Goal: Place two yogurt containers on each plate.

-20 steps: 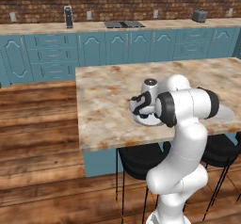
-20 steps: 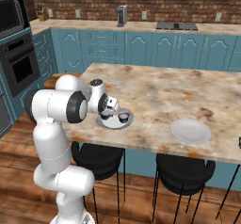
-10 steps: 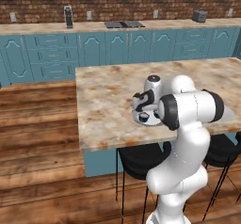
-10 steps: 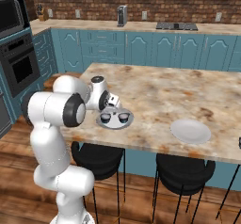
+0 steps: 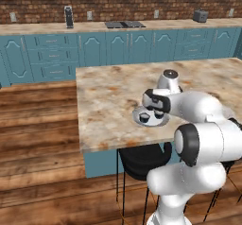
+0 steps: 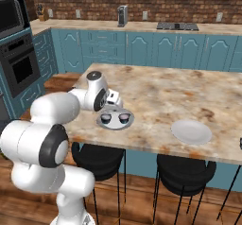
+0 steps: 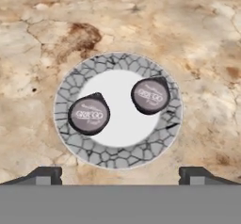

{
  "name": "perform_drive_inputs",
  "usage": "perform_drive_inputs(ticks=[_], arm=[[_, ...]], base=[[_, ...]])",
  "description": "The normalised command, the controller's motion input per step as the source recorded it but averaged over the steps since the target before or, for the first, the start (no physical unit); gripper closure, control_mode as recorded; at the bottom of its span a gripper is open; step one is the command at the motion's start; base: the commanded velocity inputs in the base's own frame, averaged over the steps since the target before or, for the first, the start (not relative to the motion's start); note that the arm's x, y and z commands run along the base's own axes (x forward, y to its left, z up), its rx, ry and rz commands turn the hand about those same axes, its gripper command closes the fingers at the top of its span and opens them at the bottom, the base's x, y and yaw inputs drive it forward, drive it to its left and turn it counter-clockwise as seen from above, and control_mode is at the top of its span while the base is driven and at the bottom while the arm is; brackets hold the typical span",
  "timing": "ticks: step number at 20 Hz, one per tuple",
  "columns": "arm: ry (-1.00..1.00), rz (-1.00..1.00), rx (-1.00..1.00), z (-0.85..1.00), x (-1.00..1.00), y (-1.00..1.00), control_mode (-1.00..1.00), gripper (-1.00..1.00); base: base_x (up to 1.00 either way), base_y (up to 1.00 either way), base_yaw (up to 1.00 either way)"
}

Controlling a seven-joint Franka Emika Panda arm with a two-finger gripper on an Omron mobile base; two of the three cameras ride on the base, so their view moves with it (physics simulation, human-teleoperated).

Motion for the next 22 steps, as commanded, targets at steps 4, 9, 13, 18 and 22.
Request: perform_drive_inputs(ticks=[4,9,13,18,22], arm=[[-0.05,0.12,0.00,0.05,-0.67,0.00,-1.00,-1.00],[0.00,0.03,0.00,0.00,-0.12,0.00,1.00,-1.00],[0.00,0.00,0.00,0.00,0.00,0.00,1.00,-1.00],[0.00,0.00,0.00,0.00,0.00,0.00,1.00,-1.00],[0.00,0.00,0.00,0.00,0.00,0.00,1.00,-1.00]], base=[[0.00,0.00,0.00],[-0.54,-0.26,0.06],[-0.38,-0.99,0.00],[-0.01,-1.00,0.00],[0.00,-1.00,0.00]])
